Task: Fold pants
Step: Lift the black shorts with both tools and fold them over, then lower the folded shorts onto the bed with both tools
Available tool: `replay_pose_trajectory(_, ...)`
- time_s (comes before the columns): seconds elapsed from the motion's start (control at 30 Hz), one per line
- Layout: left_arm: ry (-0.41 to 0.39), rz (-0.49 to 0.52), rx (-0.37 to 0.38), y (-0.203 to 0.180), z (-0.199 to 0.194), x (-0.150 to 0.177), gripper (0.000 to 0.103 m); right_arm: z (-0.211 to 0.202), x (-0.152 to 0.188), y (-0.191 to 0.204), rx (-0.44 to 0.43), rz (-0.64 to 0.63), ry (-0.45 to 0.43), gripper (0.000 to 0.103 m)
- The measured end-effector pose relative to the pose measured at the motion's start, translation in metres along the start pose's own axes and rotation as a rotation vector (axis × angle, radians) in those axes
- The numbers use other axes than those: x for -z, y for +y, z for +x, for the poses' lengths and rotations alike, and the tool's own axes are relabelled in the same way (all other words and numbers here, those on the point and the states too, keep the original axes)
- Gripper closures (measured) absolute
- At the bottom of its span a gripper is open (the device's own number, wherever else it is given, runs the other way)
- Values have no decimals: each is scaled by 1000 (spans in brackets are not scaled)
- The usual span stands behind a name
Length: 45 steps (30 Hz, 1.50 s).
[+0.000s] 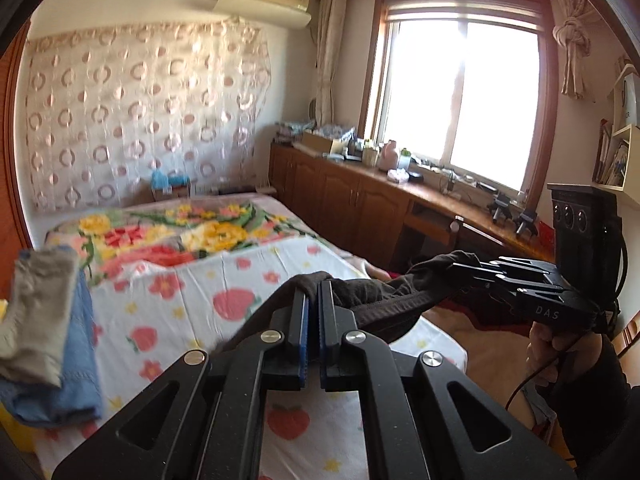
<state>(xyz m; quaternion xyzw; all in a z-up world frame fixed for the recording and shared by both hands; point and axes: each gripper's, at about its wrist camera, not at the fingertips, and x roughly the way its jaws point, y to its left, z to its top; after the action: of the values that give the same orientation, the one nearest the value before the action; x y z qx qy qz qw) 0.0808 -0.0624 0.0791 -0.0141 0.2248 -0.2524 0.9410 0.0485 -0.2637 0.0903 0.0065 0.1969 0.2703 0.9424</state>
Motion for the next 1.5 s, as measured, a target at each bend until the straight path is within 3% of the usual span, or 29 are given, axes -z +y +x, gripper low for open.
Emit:
replay_pose_trajectory(0.23,-97,23,-10,0,-38,-32,99,-39,-28,26,-24,-76,-91,92)
replay_pose_trajectory(0.4,-113,35,-44,11,-41,-35,99,-51,-34,38,-43,-114,-119,92)
replay_pose_trajectory(0.5,-79,12,-63,31,-21,-25,99,-32,-32,31,-56,-116,-90,92)
replay_pose_trajectory(0.63,-32,-5,-98,59,21,-23,99,27,-43,4,-68,-107,-28,92)
replay_pose_trajectory(0.77,-53,4,-149,83,53,-62,99,70,-78,-16,-35,-103,-37,92)
replay_pose_trajectory(0.9,-116,66,-183,80,47,-104,99,87,-130,-20,8,-106,-125,92)
replay_pose_trajectory(0.97,-115,77,-196,79,46,-105,99,90,-141,-20,10,-110,-134,92)
replay_pose_trajectory(1.07,-54,57,-191,84,54,-73,99,102,-127,-23,1,-100,-75,92)
replay_pose_trajectory(1.3,171,-50,-186,85,74,59,99,118,-26,-4,-69,-63,201,92)
replay_pose_trajectory(1.5,231,-110,-170,61,54,112,99,105,13,18,-90,-65,299,92)
